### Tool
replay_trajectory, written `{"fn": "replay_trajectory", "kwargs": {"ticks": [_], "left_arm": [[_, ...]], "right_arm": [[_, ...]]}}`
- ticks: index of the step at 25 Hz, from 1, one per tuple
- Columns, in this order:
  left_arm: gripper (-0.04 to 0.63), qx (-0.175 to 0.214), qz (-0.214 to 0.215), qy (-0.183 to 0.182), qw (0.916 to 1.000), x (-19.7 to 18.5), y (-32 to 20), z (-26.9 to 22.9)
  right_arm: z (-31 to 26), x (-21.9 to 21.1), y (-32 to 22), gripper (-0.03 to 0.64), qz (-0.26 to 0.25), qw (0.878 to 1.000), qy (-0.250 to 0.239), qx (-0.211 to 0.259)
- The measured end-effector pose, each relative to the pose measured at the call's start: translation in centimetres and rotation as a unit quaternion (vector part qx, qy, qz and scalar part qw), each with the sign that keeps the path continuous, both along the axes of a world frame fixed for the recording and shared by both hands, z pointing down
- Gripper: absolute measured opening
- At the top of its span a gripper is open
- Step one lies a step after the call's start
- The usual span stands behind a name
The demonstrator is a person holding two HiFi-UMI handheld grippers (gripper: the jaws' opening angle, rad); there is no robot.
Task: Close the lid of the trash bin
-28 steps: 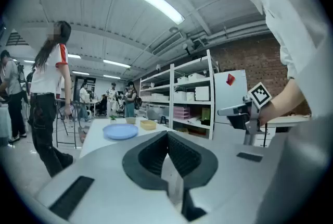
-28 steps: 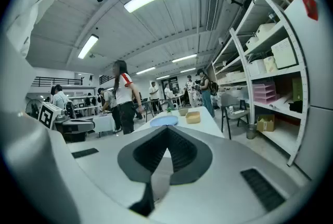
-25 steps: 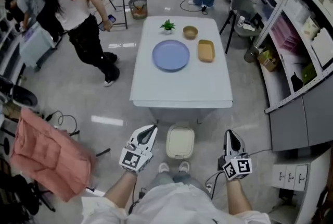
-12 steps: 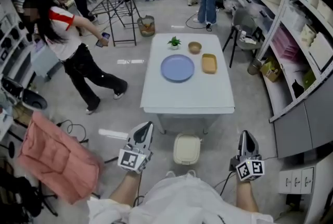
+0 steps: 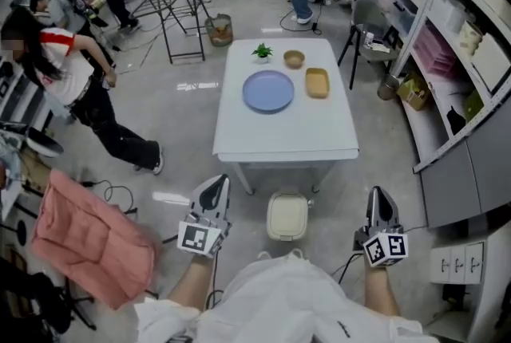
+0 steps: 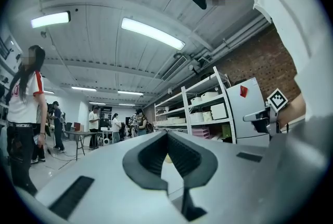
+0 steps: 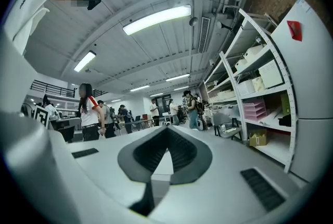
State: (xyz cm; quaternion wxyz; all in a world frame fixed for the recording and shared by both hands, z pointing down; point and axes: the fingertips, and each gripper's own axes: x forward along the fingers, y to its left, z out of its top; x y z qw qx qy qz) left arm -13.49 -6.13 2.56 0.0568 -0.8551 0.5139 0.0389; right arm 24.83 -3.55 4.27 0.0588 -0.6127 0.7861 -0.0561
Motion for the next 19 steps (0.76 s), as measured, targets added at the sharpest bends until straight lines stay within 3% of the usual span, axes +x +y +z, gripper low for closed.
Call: {"fn": "replay_trajectory", "kwargs": {"ticks": [19], "left_arm": [[0.025, 0.003, 0.009, 0.008, 0.9999, 1.9, -1.8, 0.6]], "right_arm": [[0.8, -0.3, -2.7, 0.017, -0.013, 1.0, -0.001, -0.002]]}}
